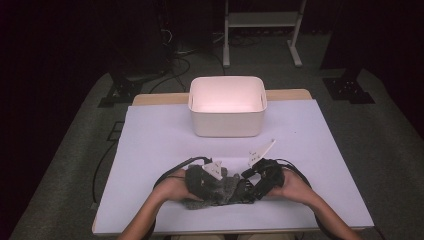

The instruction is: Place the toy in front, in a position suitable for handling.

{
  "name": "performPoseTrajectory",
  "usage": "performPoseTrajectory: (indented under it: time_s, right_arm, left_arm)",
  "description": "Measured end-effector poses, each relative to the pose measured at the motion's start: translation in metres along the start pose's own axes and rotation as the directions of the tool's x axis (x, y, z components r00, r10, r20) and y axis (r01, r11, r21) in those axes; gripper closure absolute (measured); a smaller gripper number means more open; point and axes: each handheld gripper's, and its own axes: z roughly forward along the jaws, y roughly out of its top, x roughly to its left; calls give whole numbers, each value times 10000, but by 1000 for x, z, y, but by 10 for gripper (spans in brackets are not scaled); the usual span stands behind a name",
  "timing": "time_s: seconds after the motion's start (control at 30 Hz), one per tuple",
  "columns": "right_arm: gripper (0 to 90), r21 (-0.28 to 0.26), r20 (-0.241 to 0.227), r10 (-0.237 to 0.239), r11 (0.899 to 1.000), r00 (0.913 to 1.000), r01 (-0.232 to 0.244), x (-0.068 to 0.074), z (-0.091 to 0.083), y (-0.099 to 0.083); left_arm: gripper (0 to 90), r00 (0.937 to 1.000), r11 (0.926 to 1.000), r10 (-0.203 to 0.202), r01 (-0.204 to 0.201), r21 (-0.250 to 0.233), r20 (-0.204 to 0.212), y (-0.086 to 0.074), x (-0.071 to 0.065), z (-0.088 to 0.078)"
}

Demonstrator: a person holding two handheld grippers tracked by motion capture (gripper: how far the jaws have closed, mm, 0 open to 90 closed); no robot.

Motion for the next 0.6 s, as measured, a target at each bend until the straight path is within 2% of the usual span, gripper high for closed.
performPoseTrajectory:
  time_s: [0.13,0.23,0.27,0.33,0.4,0.5,0.6]
  right_arm:
    - [166,213,20,208,9996,9998,-209,-5,6,-2]
    - [182,122,-423,522,9986,9977,-517,-9,10,-6]
    - [199,125,-455,587,9982,9972,-582,-11,10,-7]
    - [245,-20,-819,851,9963,9930,-856,-14,9,-10]
    - [247,21,-894,959,9954,9914,-961,-15,9,-12]
    - [259,191,-1005,895,9959,9909,-880,-13,12,-16]
    - [263,-23,-872,769,9970,9932,-774,-11,11,-18]
  left_arm:
    - [732,10000,10000,12,-12,-43,30,0,0,0]
    - [732,9999,9999,-13,15,-161,129,-1,0,0]
    - [732,9999,9999,-2,3,-142,122,-1,0,0]
    - [732,9999,9999,28,-26,-141,151,0,0,-1]
    - [732,9999,9996,9,-5,-282,143,1,1,-2]
    - [737,9997,9978,-255,253,-605,-23,3,5,-6]
    - [738,9981,9958,-573,555,-726,-223,5,11,-7]
